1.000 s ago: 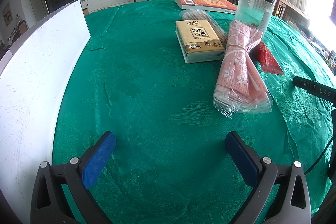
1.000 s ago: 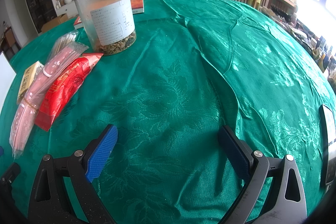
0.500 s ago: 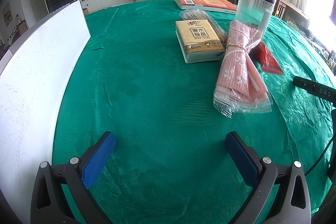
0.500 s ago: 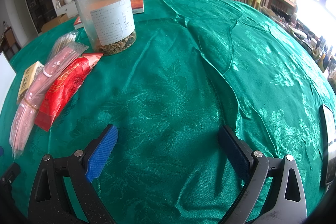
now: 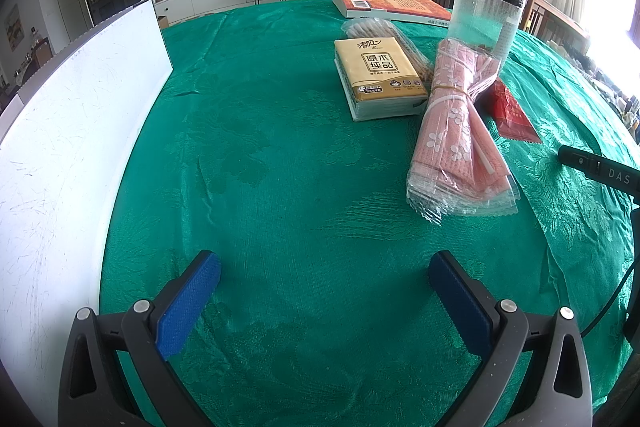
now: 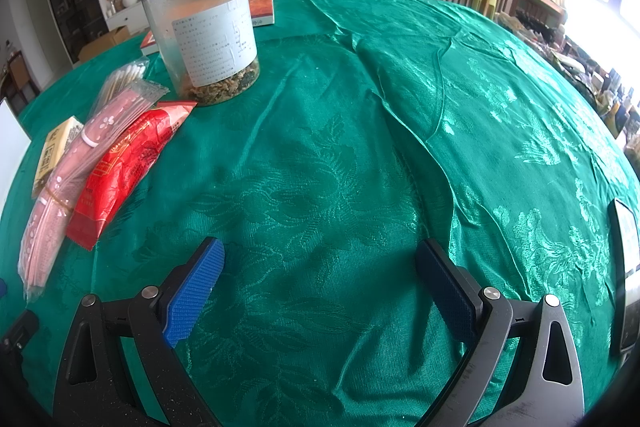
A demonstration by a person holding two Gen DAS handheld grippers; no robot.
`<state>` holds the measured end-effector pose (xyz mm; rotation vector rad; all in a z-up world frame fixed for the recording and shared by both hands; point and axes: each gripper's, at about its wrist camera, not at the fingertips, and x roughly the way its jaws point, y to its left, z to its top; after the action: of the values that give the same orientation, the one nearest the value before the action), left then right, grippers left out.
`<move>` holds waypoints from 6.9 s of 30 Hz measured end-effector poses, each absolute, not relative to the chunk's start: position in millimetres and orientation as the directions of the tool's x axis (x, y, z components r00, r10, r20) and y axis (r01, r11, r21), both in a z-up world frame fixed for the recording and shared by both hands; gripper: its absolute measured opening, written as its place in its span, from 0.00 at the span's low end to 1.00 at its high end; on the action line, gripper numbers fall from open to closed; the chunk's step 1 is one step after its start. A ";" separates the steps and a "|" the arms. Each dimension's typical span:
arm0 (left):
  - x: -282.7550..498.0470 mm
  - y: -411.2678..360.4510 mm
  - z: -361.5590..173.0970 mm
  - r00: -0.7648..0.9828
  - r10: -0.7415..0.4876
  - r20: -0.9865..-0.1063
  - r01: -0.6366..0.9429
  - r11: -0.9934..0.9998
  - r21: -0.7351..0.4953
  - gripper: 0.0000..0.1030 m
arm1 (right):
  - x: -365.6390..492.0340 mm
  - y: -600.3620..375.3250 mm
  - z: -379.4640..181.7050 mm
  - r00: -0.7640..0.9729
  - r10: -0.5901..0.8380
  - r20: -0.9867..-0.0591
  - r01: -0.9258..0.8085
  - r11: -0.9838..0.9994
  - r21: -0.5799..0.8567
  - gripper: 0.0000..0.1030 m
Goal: Organize soft objects
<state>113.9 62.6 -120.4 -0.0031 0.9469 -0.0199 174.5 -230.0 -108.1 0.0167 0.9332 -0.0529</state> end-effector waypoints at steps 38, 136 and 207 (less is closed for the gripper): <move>114.0 62.5 -120.6 0.584 -0.018 -0.812 0.016 1.000 -0.011 1.00 | 174.7 -229.7 -107.8 0.594 -0.038 -0.803 0.053 0.999 -0.009 0.95; 114.0 62.9 -120.7 0.584 -0.019 -0.811 0.016 1.000 -0.012 1.00 | 174.9 -229.9 -108.3 0.594 -0.039 -0.804 0.053 0.999 -0.010 0.95; 85.3 139.1 -38.4 0.568 -0.224 -0.792 -0.070 0.946 -0.318 0.49 | 200.3 -179.1 -87.5 0.279 0.304 -0.911 -0.233 0.942 0.243 0.21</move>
<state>85.3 139.1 -38.4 -0.3323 0.9672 -0.0922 200.3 -179.1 -87.5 0.0663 1.2363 0.3607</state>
